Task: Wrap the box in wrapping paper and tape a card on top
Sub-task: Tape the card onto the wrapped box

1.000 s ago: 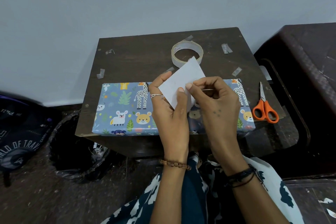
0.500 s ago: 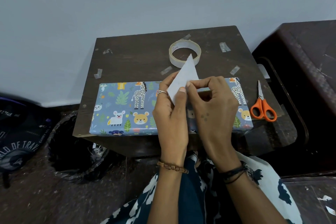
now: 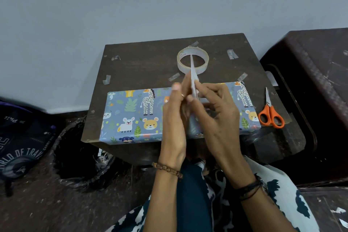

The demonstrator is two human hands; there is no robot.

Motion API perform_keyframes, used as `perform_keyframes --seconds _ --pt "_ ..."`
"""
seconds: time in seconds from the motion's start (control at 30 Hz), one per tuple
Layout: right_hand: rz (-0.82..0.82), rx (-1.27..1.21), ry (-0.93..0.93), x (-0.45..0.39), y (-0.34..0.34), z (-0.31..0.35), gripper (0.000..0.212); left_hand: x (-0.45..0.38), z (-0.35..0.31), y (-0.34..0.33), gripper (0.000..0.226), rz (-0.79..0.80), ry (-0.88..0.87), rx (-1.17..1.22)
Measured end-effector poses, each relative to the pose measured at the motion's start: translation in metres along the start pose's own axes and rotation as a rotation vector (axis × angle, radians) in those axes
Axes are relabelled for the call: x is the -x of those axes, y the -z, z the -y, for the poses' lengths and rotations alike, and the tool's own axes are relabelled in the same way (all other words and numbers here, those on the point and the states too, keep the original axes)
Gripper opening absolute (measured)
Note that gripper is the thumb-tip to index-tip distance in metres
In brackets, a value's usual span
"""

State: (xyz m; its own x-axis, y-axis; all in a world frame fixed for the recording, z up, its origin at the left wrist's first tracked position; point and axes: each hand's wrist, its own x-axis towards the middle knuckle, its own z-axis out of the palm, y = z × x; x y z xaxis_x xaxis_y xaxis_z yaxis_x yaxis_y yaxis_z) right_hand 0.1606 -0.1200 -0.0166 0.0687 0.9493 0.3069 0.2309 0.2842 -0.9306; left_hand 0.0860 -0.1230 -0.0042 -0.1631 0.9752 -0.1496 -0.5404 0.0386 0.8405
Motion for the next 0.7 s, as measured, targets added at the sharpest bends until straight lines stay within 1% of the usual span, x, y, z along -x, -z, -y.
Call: perform_keyframes --seconds 0.03,0.07,0.1,0.17,0.2,0.23,0.3,0.33,0.4,0.47,0.53,0.63,0.7 --pt "-0.003 -0.043 0.002 -0.001 0.003 0.001 0.024 -0.002 -0.003 0.003 0.04 0.002 -0.047 -0.084" --pt "-0.01 -0.103 -0.019 -0.002 0.006 0.001 0.021 -0.003 -0.007 0.006 0.03 -0.009 -0.113 -0.173" --pt "-0.013 -0.17 -0.053 -0.003 0.009 0.002 0.026 -0.005 -0.011 0.01 0.028 -0.036 -0.181 -0.261" --pt "0.006 -0.29 -0.125 -0.004 0.015 0.002 0.04 -0.006 -0.02 0.021 0.046 -0.102 -0.258 -0.414" --pt "0.029 -0.327 -0.16 -0.005 0.016 0.002 0.044 -0.007 -0.022 0.027 0.057 -0.107 -0.252 -0.458" --pt "0.059 -0.344 -0.19 -0.005 0.017 0.003 0.042 -0.006 -0.026 0.031 0.063 -0.072 -0.228 -0.45" --pt "0.097 -0.353 -0.237 -0.006 0.019 0.002 0.034 -0.006 -0.03 0.037 0.063 0.022 -0.142 -0.346" --pt "0.115 -0.365 -0.263 -0.006 0.019 0.001 0.034 -0.006 -0.031 0.038 0.061 0.05 -0.107 -0.307" --pt "0.15 -0.38 -0.313 -0.006 0.019 0.002 0.043 -0.006 -0.032 0.039 0.058 0.071 -0.075 -0.308" --pt "0.173 -0.366 -0.345 -0.007 0.019 0.001 0.04 -0.006 -0.032 0.038 0.057 0.051 -0.067 -0.344" --pt "0.188 -0.335 -0.322 -0.008 0.018 -0.001 0.037 -0.004 -0.032 0.037 0.055 0.018 -0.061 -0.378" --pt "0.21 -0.31 -0.261 -0.009 0.016 0.0 0.046 -0.002 -0.034 0.036 0.059 -0.027 -0.062 -0.41" --pt "0.219 -0.296 -0.252 -0.01 0.014 0.001 0.052 -0.001 -0.035 0.034 0.064 -0.061 -0.072 -0.415"
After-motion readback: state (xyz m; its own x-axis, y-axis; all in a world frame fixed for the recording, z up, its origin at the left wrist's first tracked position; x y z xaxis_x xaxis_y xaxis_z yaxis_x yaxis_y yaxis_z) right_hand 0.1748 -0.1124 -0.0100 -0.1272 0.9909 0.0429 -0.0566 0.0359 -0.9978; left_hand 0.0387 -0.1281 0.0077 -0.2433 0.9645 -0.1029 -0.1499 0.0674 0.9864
